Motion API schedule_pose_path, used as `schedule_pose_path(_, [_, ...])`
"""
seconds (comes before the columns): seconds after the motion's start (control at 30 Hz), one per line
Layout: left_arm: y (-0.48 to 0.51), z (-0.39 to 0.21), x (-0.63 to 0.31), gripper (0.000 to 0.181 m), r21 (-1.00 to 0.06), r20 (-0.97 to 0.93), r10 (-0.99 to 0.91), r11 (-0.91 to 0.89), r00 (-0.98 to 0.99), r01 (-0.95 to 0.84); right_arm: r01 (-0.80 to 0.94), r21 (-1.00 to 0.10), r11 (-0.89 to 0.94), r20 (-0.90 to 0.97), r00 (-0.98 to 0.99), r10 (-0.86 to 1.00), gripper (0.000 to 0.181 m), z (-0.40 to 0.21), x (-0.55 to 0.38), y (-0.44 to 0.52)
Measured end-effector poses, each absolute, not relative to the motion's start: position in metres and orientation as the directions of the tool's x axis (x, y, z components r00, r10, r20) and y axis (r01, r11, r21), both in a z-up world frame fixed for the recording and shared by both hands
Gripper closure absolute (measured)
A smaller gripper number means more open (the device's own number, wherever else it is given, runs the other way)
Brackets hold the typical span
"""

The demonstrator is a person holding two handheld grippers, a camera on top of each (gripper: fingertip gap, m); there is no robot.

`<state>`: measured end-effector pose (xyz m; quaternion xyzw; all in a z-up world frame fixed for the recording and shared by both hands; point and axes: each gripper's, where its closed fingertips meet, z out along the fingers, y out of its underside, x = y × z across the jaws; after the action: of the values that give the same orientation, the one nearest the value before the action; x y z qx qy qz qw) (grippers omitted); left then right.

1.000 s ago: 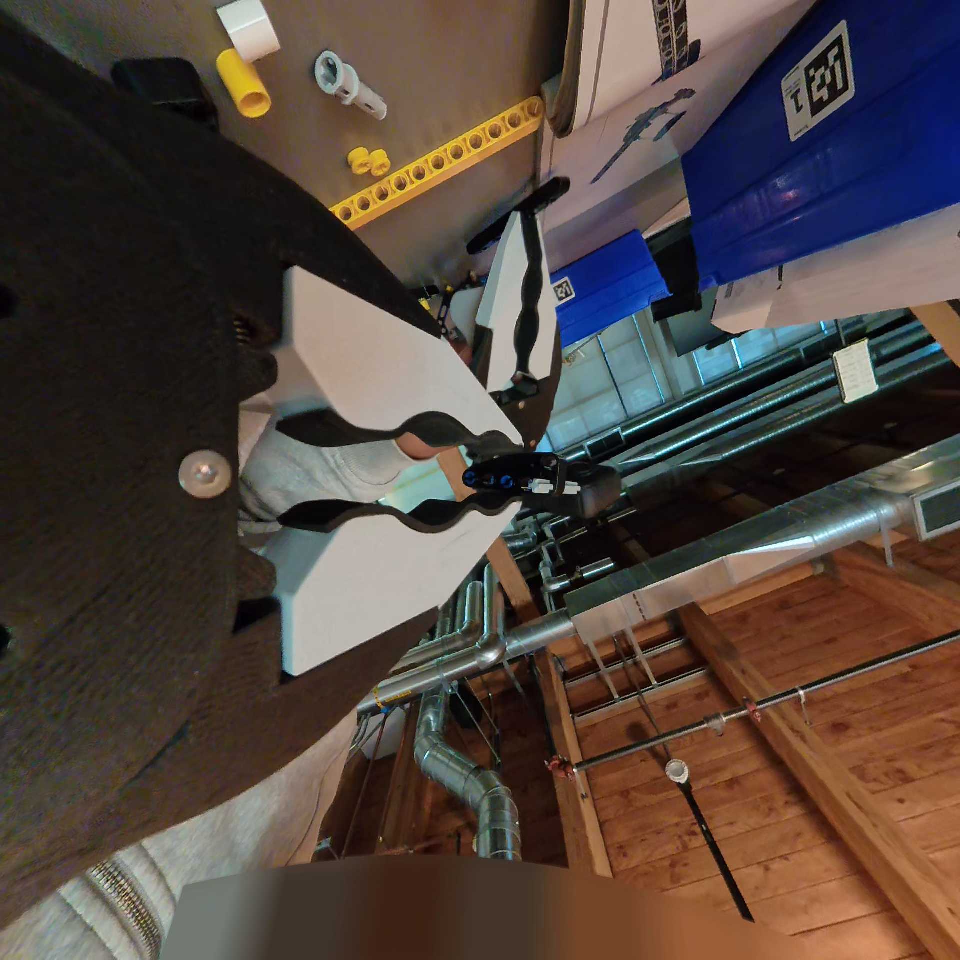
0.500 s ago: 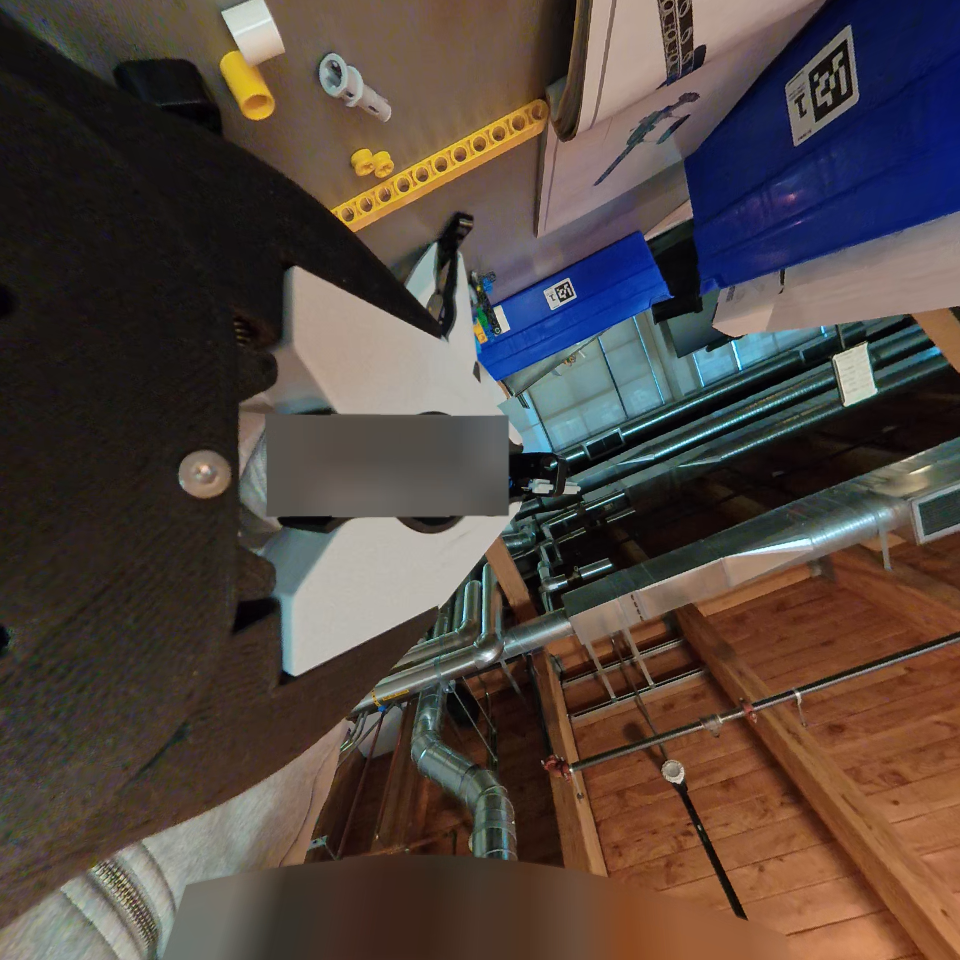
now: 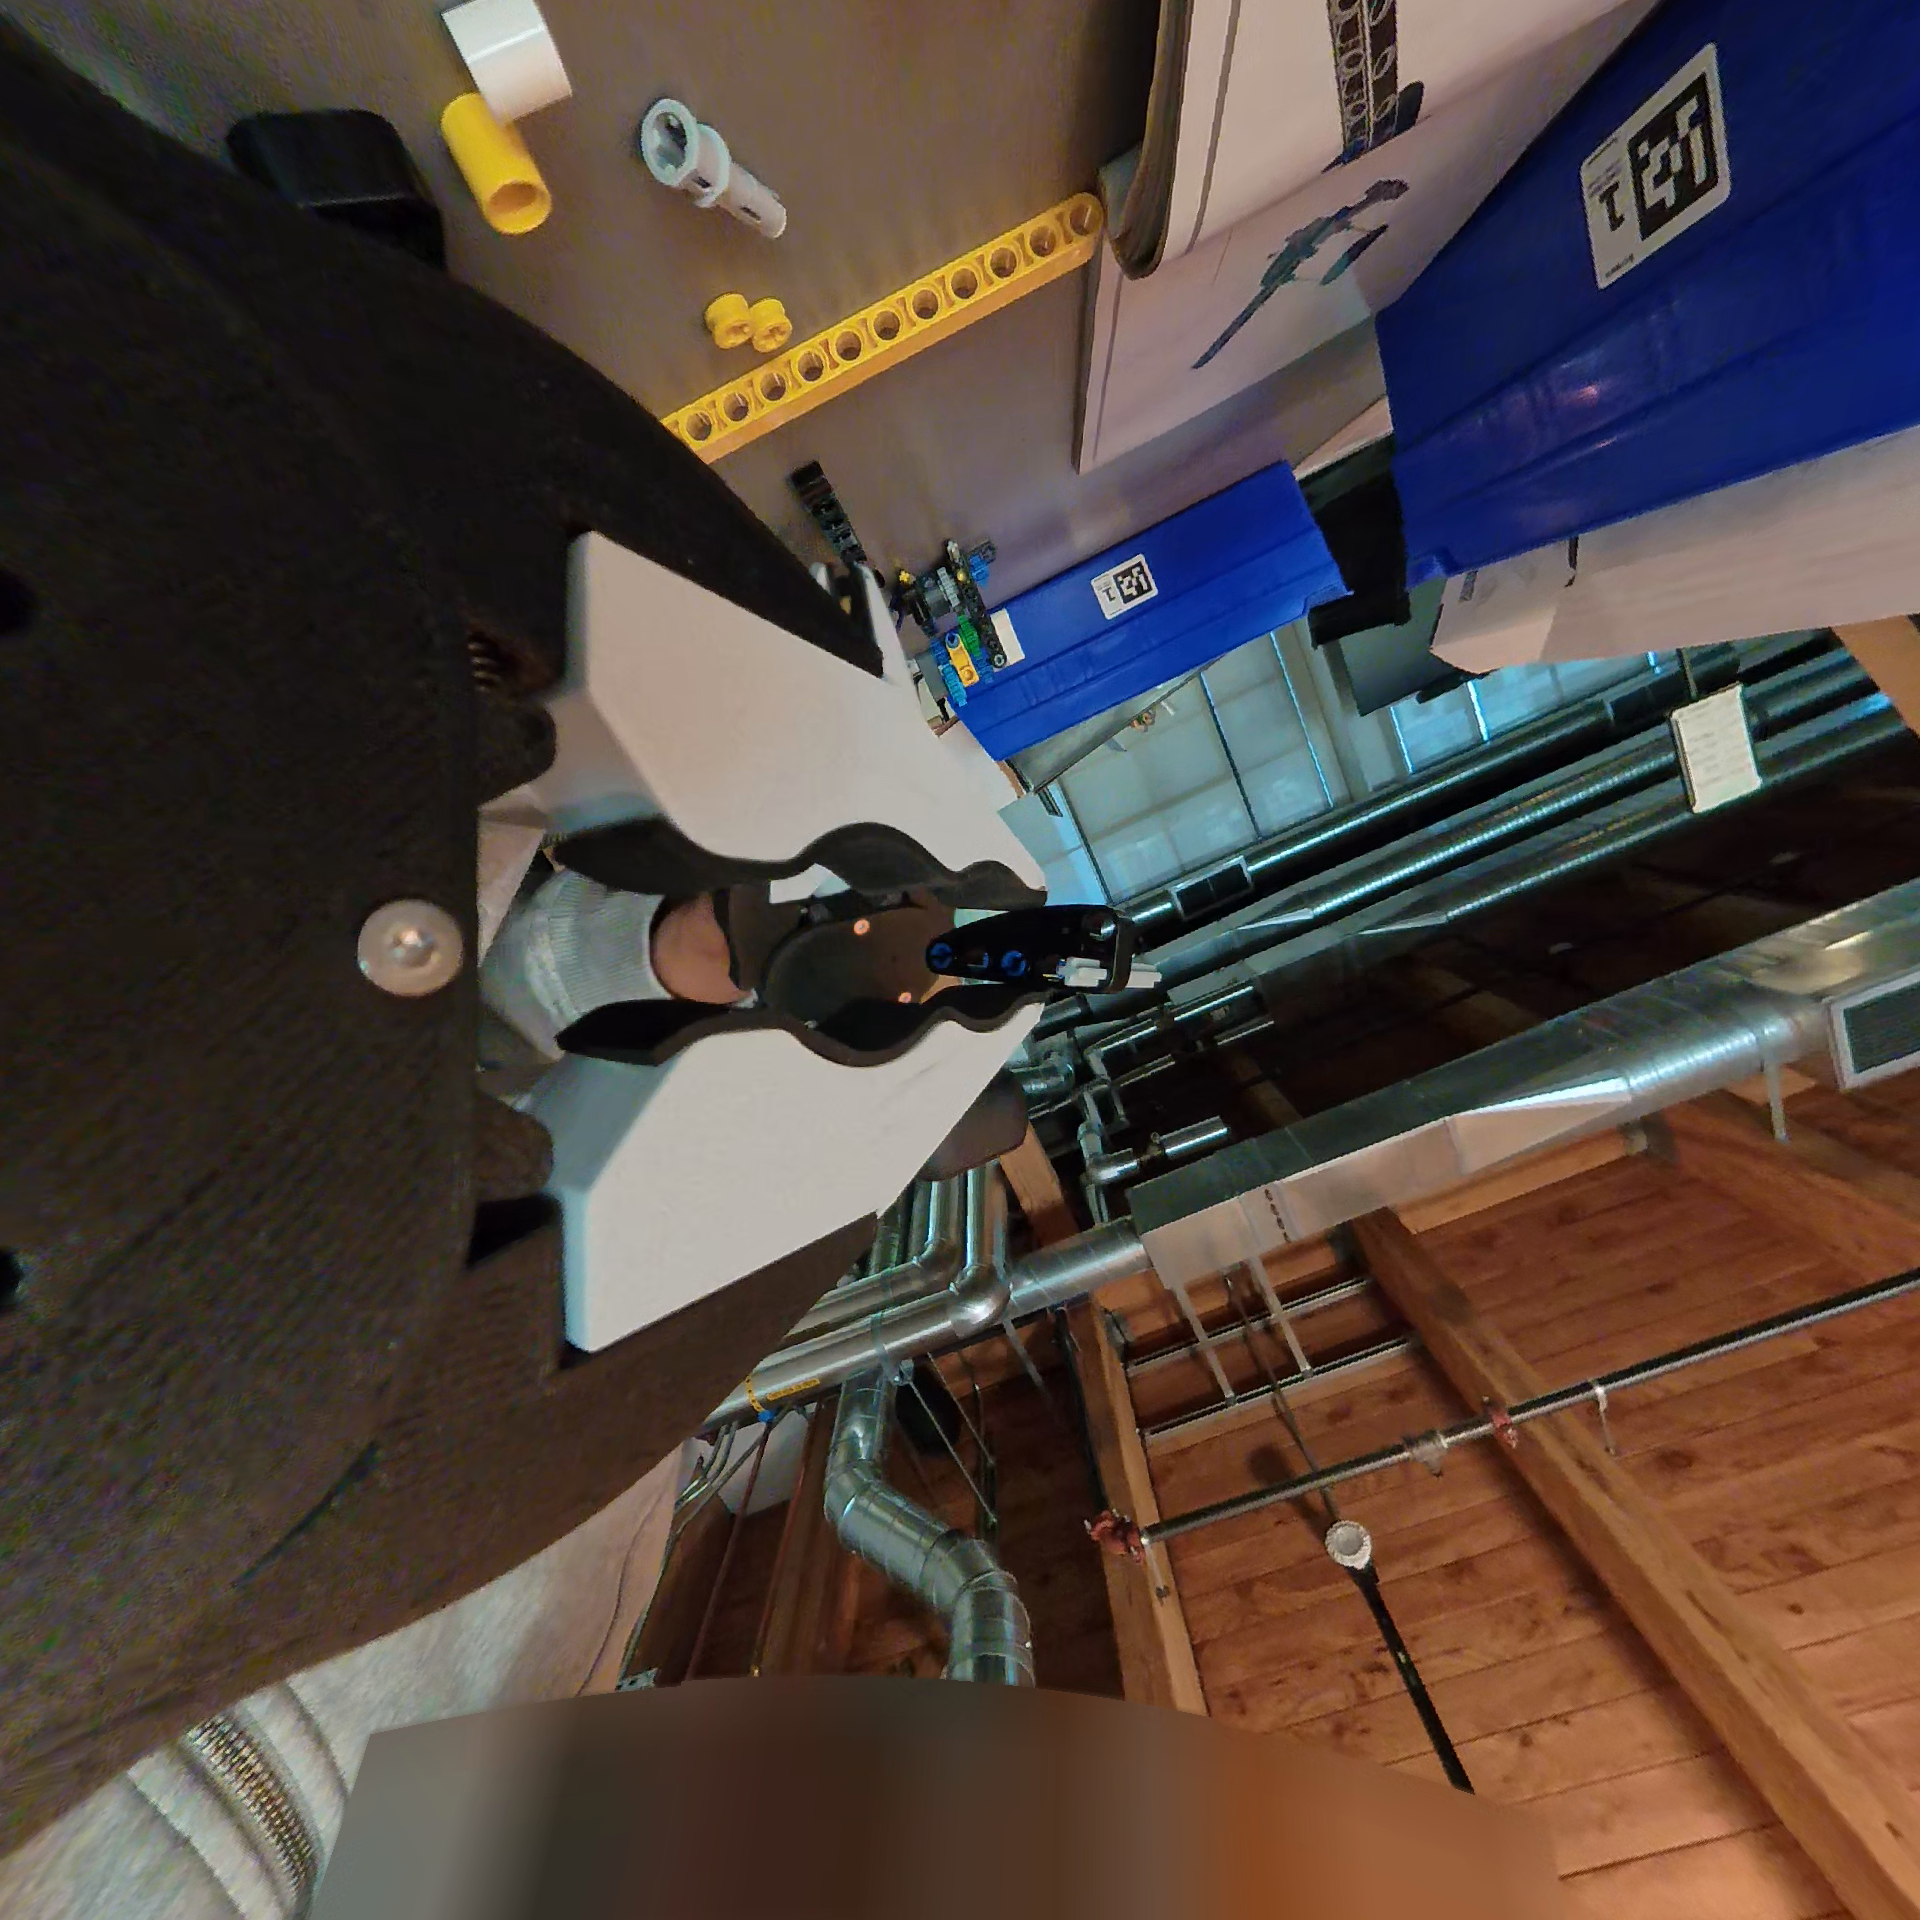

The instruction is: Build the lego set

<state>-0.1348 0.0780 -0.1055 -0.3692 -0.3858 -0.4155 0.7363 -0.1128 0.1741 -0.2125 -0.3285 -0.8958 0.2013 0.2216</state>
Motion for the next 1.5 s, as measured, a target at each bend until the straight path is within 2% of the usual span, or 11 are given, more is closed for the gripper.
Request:
schedule_pose_path(0.07, [0.078, -0.106, -0.135, 0.171, -0.222, 0.875, -0.328, 0.381, 0.356, 0.897, 0.461, -0.487, 0.741, 0.272, -0.727, 0.631, 0.166, -0.213, -0.112, 0.177])
schedule_pose_path(0.27, [0.078, -0.106, -0.135, 0.171, -0.223, 0.876, -0.327, 0.379, 0.355, 0.898, 0.362, -0.386, 0.849, 0.186, -0.87, 0.456, 0.162, -0.224, -0.113, 0.19])
schedule_pose_path(0.37, [0.078, -0.106, -0.135, 0.171, -0.226, 0.877, -0.322, 0.381, 0.358, 0.896, 0.337, -0.374, 0.864, 0.086, -0.915, 0.394, 0.173, -0.225, -0.111, 0.186])
schedule_pose_path(0.47, [0.078, -0.106, -0.136, 0.171, -0.228, 0.877, -0.318, 0.384, 0.36, 0.895, 0.335, -0.358, 0.872, 0.016, -0.931, 0.364, 0.174, -0.225, -0.11, 0.183])
schedule_pose_path(0.6, [0.076, -0.106, -0.137, 0.171, -0.221, 0.877, -0.321, 0.391, 0.357, 0.894, 0.391, -0.488, 0.78, -0.116, -0.915, 0.386, 0.174, -0.204, -0.109, 0.161])
schedule_pose_path(0.73, [0.074, -0.106, -0.139, 0.171, -0.22, 0.878, -0.315, 0.404, 0.361, 0.888, 0.556, -0.638, 0.533, -0.417, -0.831, 0.367, 0.175, -0.164, -0.1, 0.134])
schedule_pose_path(0.9, [0.076, -0.108, -0.139, 0.171, -0.286, 0.88, -0.246, 0.406, 0.405, 0.868, 0.671, -0.655, 0.348, -0.621, -0.74, 0.259, 0.175, -0.136, -0.089, 0.121])
schedule_pose_path(1.03, [0.075, -0.112, -0.142, 0.171, -0.39, 0.871, -0.122, 0.419, 0.476, 0.82, 0.763, -0.592, 0.261, -0.717, -0.646, 0.261, 0.176, -0.132, -0.095, 0.117])
schedule_pose_path(1.17, [0.073, -0.117, -0.145, 0.171, -0.466, 0.855, -0.017, 0.413, 0.518, 0.783, 0.893, -0.381, 0.24, -0.811, -0.447, 0.378, 0.175, -0.164, -0.104, 0.121])
schedule_pose_path(1.23, [0.073, -0.118, -0.145, 0.171, -0.475, 0.852, -0.007, 0.41, 0.523, 0.779, 0.911, -0.325, 0.254, -0.791, -0.409, 0.455, 0.175, -0.186, -0.109, 0.125])
schedule_pose_path(1.5, [0.073, -0.116, -0.144, 0.171, -0.462, 0.855, -0.03, 0.411, 0.518, 0.786, 0.922, -0.272, 0.275, -0.688, -0.386, 0.615, 0.175, -0.22, -0.122, 0.135])
